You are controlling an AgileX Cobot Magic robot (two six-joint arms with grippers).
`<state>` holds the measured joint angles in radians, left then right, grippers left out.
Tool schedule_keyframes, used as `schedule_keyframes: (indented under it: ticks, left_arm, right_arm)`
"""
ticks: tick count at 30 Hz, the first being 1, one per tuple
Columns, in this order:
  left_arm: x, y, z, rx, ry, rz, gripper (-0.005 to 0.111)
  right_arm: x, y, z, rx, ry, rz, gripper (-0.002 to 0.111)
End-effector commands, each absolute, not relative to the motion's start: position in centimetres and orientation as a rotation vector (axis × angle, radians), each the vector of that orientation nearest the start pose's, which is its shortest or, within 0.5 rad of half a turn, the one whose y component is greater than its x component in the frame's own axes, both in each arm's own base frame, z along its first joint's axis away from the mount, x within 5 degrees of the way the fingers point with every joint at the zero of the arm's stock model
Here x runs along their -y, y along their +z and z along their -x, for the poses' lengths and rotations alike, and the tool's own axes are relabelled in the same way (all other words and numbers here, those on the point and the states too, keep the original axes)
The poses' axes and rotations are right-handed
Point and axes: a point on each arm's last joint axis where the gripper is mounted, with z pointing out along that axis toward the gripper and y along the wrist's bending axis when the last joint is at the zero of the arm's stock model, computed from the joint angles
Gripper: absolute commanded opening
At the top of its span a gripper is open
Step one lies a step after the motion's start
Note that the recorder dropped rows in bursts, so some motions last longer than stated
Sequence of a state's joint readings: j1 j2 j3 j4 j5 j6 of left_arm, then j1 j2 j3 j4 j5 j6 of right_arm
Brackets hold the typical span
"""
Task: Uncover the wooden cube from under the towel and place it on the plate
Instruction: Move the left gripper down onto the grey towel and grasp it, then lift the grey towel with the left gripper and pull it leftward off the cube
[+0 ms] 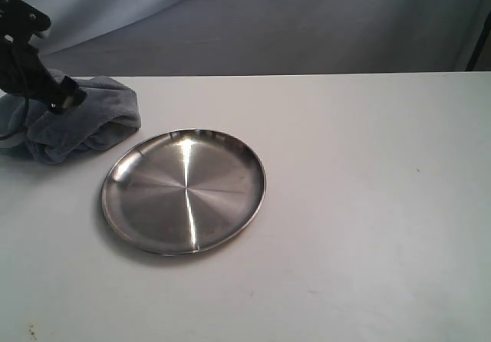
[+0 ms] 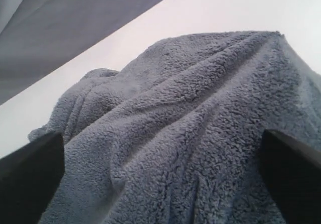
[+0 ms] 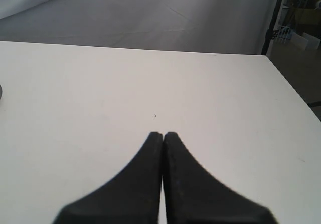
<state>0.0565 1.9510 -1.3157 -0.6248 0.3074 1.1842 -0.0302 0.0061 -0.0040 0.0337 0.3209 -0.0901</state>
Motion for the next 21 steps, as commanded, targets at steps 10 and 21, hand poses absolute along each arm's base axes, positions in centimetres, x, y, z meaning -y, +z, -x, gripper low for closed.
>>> schedule_keyframes:
  ticks: [10, 21]
  left_arm:
    - [-0.6, 16.7, -43.6, -2.321, -0.046, -0.468, 0.104]
    - [-0.7, 14.8, -43.7, -2.363, -0.058, -0.469, 0.104]
  right_arm:
    - [0.1, 18.5, -5.4, -1.79, -0.055, 0.036, 0.0]
    - [0.1, 18.5, -5.4, -1.79, -0.055, 0.036, 0.0]
